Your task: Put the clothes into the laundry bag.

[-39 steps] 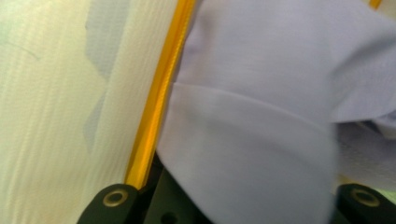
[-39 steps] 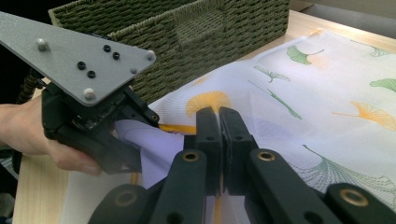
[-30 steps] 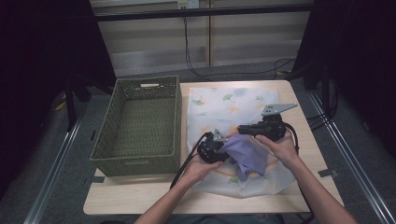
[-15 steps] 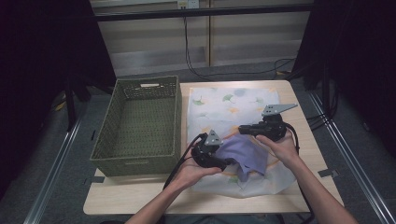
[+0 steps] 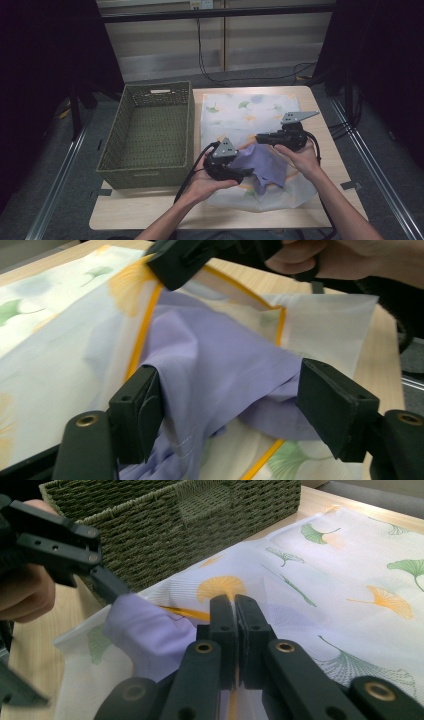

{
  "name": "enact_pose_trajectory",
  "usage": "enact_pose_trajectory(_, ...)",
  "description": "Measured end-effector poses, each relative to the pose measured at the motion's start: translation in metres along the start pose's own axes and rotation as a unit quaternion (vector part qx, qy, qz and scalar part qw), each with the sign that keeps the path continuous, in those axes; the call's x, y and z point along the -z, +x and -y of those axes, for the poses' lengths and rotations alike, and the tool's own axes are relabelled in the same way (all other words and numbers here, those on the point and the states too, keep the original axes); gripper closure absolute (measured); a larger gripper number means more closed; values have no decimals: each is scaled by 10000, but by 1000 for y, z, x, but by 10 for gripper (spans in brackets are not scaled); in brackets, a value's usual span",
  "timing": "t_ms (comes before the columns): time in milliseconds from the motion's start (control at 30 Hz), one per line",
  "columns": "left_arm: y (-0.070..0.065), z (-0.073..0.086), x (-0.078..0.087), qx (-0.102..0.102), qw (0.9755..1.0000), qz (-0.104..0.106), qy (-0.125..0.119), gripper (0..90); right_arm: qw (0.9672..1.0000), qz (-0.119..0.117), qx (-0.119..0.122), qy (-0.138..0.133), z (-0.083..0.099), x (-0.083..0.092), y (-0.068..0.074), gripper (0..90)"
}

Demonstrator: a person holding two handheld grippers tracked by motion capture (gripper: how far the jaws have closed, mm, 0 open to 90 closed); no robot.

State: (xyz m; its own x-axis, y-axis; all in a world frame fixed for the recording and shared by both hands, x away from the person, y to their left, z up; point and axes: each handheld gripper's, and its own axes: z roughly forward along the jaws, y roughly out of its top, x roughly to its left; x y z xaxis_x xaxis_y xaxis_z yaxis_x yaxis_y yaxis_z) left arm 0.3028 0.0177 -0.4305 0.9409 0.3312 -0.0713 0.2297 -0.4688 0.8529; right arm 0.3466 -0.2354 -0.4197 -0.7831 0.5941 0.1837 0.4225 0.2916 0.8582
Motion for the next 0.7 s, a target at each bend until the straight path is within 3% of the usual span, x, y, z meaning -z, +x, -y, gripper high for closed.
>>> enact_pose_trajectory(200, -12, 0, -26, -56, 9994, 228, 250, 229, 10000, -10, -6, 2, 1, -2, 0, 877)
enact_pose_trajectory(233, -14, 1, -31, -102, 9992, 259, 274, 217, 10000, -7, 9, 13, 1, -1, 0, 876)
enact_pose_trajectory(300, -19, 3, -40, -407, 9977, 215, 488, 190, 10000, 0, 8, 18, 1, -1, 0, 876)
enact_pose_trajectory(333, -19, 5, -44, -427, 9976, 231, 502, 180, 10000, 9, -1, 22, 1, -1, 0, 875)
enact_pose_trajectory(433, -18, 11, -51, -331, 9974, 245, 600, 146, 10000, 2, 11, 32, 1, -1, 0, 875)
enact_pose_trajectory(500, -14, 16, -55, -369, 9961, 213, 769, 139, 10000, 2, 25, 32, 1, -1, 0, 875)
enact_pose_trajectory(700, -10, 24, -57, -145, 9965, 230, 797, 127, 10000, -6, 38, 51, 1, -2, 1, 874)
